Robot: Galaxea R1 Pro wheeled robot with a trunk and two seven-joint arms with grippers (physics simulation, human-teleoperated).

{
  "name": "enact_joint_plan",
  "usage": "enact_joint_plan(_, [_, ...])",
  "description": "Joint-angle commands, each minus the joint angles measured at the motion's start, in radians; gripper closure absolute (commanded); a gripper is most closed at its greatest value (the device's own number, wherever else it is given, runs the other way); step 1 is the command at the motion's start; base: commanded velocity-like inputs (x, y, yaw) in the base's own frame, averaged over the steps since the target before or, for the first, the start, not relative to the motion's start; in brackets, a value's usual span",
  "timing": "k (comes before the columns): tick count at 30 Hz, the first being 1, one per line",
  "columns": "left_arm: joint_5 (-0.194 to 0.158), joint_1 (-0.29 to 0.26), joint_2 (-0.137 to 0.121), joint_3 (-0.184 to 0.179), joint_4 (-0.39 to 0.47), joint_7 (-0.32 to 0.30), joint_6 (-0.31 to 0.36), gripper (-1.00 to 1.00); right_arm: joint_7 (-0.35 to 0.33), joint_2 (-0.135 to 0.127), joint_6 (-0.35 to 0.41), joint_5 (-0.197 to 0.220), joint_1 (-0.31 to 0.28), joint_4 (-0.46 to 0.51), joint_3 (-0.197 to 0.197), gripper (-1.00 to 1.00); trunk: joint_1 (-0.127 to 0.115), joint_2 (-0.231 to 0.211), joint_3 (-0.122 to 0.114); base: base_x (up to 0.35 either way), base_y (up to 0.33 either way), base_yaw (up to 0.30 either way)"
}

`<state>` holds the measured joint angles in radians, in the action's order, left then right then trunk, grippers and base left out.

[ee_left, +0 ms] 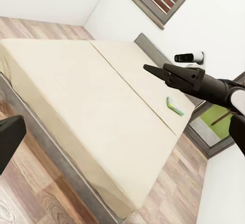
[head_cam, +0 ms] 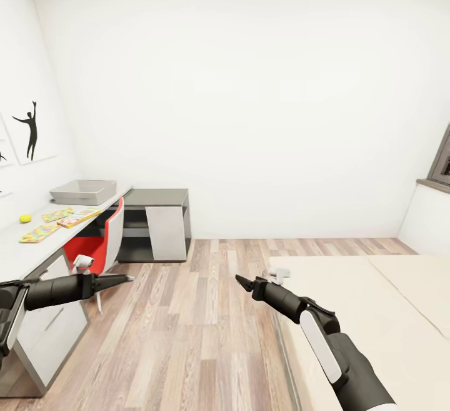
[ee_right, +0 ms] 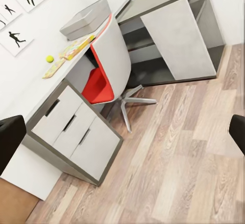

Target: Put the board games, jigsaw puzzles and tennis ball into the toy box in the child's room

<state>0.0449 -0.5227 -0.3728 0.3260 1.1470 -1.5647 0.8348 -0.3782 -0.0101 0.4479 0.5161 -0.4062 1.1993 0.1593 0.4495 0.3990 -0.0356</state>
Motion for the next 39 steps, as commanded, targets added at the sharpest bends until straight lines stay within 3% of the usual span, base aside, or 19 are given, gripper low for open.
enact_joint_plan(1, [0.005, 0.0, 0.0, 0.001, 0.0, -0.006, 0.01, -1.0, 0.001, -0.001, 0.005, 0.007, 0.0, 0.0, 0.001, -1.0, 0.0, 0.001, 0.001, 0.0, -0.291, 0.0])
enact_joint_plan(39, [0.005, 0.0, 0.006, 0.001, 0.0, -0.006, 0.012, -1.0, 0.001, -0.001, 0.005, 0.006, 0.0, 0.0, 0.002, -1.0, 0.0, 0.001, 0.001, 0.0, -0.301, 0.0])
